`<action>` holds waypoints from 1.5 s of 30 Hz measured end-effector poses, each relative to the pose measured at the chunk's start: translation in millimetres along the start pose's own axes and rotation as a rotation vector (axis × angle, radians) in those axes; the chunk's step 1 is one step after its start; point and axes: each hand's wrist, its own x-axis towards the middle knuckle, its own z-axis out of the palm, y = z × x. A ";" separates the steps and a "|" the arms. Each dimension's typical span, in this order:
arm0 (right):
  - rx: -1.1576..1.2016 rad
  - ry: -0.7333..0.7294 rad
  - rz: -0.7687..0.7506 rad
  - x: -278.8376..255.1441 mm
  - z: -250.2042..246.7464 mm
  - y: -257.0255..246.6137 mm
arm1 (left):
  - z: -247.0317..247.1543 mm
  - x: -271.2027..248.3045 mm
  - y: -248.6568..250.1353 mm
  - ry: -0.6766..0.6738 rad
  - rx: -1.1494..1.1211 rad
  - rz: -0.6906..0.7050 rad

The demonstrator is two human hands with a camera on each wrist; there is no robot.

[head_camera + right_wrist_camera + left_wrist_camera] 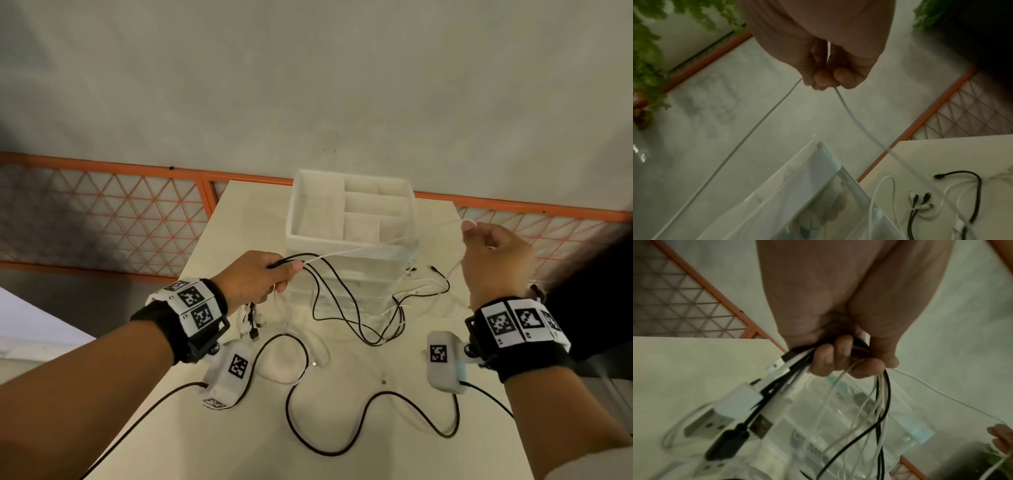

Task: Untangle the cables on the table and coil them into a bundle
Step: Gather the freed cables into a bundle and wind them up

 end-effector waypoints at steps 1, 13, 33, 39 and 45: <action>-0.029 0.017 0.005 2.1 -0.2 0.9 | -1.1 -0.8 -2.3 -0.008 -0.018 -0.009; 0.055 -0.070 -0.081 10.6 2.4 -23.3 | -9.2 -8.8 -19.6 -0.112 -0.170 -0.053; -0.161 -1.127 0.072 -122.7 61.2 -23.0 | 19.8 -33.7 23.6 -0.116 0.081 0.199; -0.475 -0.728 -0.084 -92.0 58.9 22.7 | -14.0 -48.1 -15.6 -0.257 0.503 0.030; -0.320 -0.854 -0.150 -127.5 73.1 38.6 | -6.8 -42.7 -69.3 -0.052 0.599 -0.198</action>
